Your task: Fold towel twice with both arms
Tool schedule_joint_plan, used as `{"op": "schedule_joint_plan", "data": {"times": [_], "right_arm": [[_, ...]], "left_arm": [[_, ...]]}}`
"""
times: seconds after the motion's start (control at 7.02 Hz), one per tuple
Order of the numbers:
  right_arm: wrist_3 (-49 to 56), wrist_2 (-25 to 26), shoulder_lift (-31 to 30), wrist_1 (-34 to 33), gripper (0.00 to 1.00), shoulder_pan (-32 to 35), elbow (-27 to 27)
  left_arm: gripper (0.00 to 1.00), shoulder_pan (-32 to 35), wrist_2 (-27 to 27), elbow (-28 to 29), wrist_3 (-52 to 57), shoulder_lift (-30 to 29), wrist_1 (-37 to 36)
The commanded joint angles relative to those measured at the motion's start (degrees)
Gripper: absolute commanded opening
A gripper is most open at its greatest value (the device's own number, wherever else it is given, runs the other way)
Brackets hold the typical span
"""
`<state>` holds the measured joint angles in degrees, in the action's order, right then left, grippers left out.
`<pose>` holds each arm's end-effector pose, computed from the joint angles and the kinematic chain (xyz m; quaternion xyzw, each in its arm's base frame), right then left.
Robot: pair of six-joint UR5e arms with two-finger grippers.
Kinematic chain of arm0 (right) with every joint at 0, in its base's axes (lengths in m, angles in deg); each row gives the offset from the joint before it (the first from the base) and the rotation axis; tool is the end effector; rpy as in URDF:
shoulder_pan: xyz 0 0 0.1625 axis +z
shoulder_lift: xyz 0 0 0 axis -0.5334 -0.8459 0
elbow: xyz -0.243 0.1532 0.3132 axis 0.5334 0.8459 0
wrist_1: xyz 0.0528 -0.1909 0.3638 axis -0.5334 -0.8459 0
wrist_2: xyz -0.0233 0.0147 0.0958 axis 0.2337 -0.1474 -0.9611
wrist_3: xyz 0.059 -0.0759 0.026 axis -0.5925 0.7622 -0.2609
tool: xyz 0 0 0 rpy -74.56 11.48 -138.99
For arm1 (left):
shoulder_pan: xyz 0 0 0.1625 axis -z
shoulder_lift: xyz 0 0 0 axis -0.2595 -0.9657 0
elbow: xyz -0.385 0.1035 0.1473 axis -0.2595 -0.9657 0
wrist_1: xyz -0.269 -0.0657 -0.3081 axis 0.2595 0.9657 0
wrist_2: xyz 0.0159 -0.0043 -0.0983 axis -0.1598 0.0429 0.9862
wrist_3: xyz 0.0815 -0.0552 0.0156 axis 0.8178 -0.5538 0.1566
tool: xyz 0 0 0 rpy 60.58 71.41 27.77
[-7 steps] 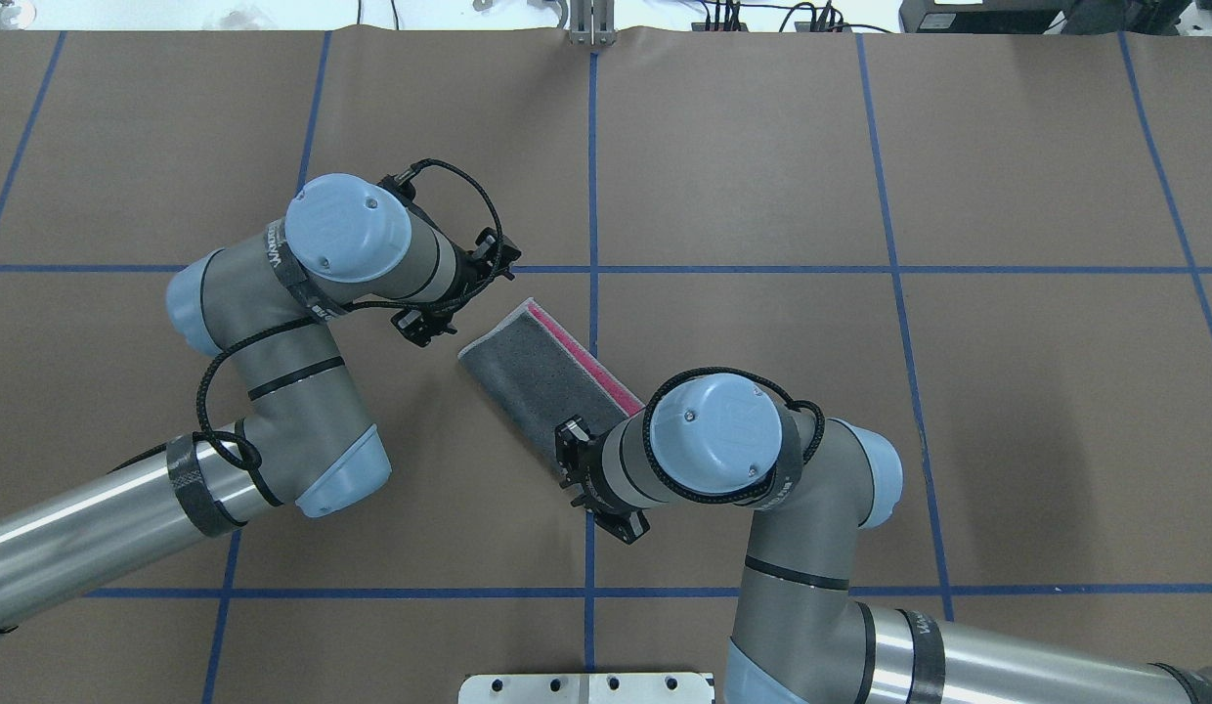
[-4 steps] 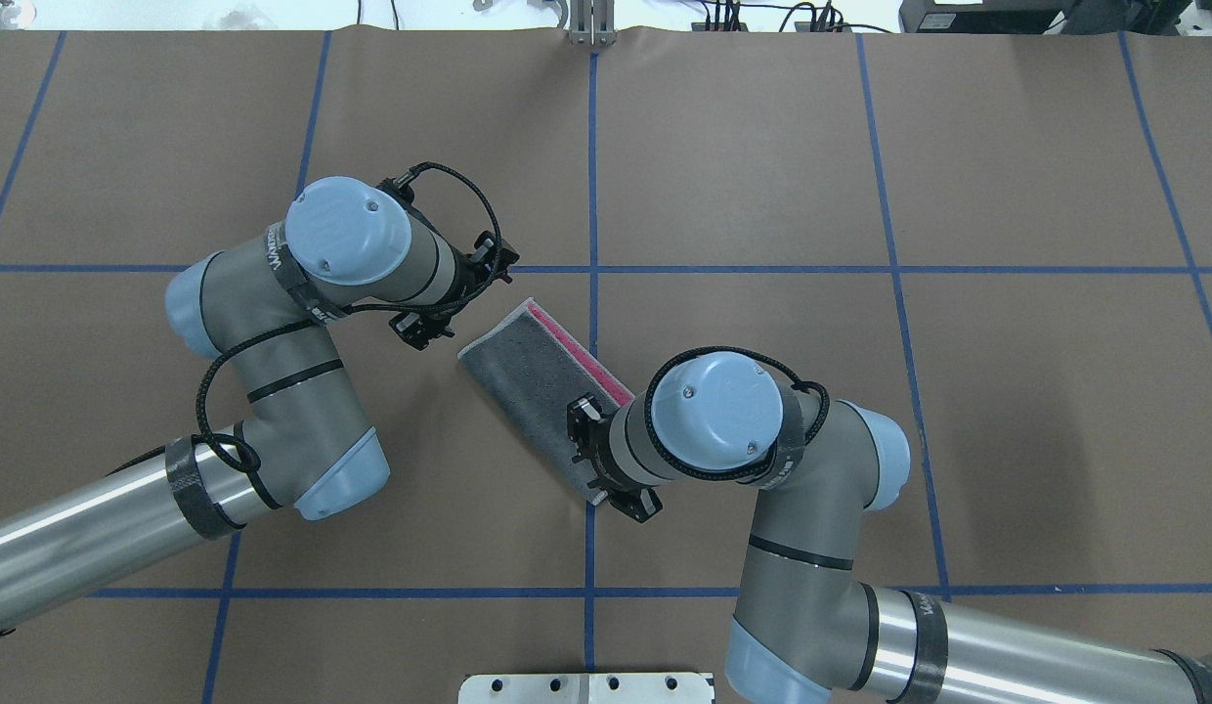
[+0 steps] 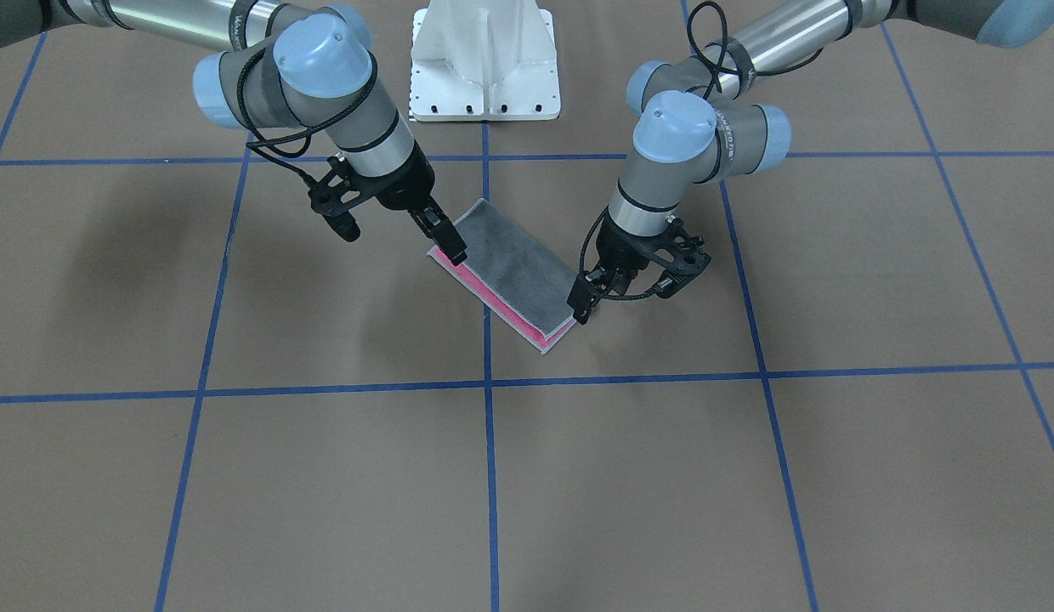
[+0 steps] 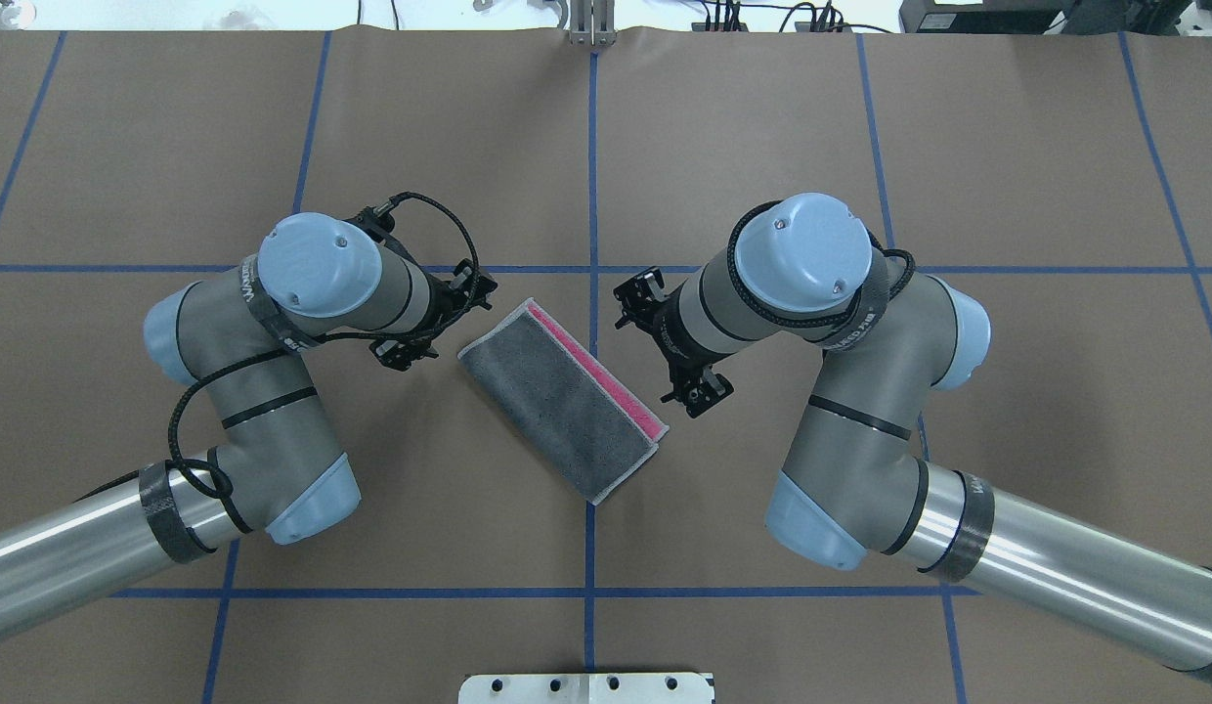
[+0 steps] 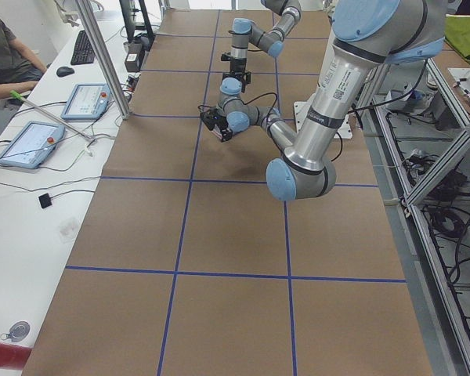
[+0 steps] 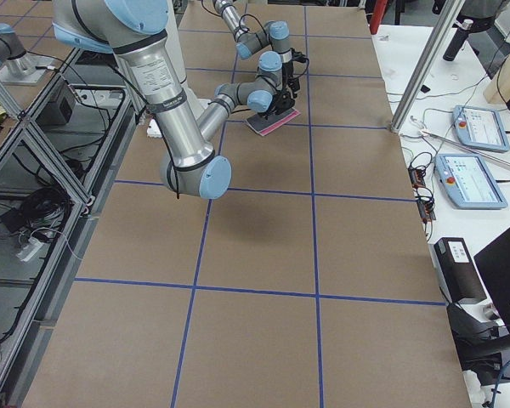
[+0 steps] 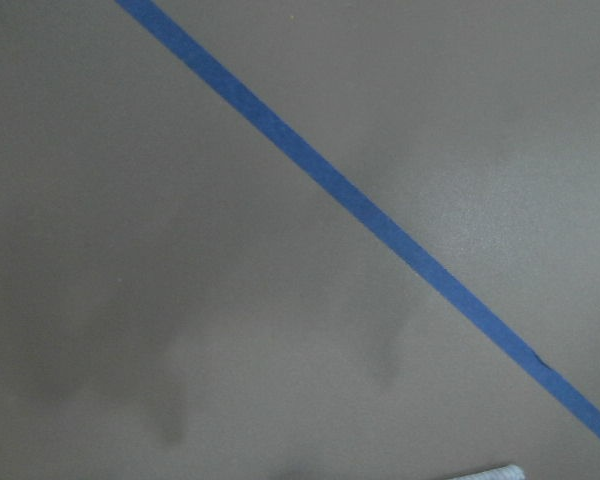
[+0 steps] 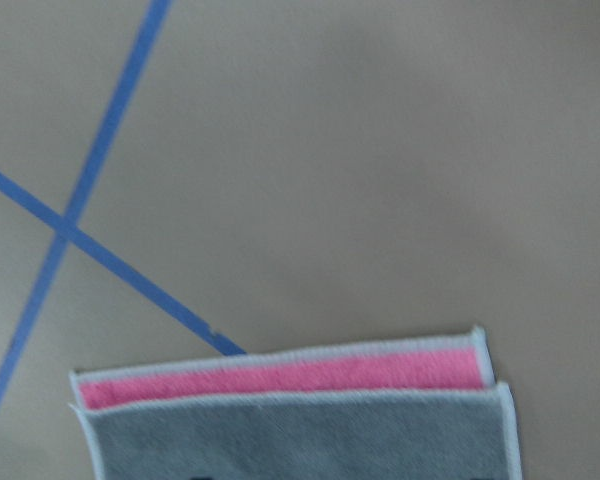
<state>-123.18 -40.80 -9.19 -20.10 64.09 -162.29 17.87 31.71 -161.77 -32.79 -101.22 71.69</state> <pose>-0.5091 -0.4301 0.2215 -0.1958 -0.4717 0.4247 0.7475 0.5224 -0.4704 0.2953 -0.0453 0.4685 -0.3427 0.8130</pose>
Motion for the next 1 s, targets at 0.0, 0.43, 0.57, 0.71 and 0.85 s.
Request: {"op": "schedule_joint_plan", "data": {"times": [0.0, 0.43, 0.57, 0.71, 0.85], "right_arm": [[0.74, -0.27, -0.03, 0.05, 1.0, 0.66, 1.22], [0.74, -0.27, -0.29, 0.05, 1.0, 0.66, 1.32], [0.74, -0.36, -0.29, 0.05, 1.0, 0.66, 1.23], [0.74, -0.36, -0.29, -0.04, 1.0, 0.75, 1.23], [0.74, -0.45, -0.29, -0.04, 1.0, 0.75, 1.23]], "left_arm": [[0.59, -2.31, -0.06, 0.25, -0.13, 0.04, -0.12], [0.33, -3.64, -0.06, 0.34, 0.04, -0.23, -0.56], [0.04, -3.64, 0.03, 0.17, 0.48, -0.14, -0.47], [0.0, -3.29, 0.03, 0.16, 0.57, -0.14, -0.56], [0.0, -2.77, -0.23, 0.16, 0.57, -0.4, -0.3]]}}
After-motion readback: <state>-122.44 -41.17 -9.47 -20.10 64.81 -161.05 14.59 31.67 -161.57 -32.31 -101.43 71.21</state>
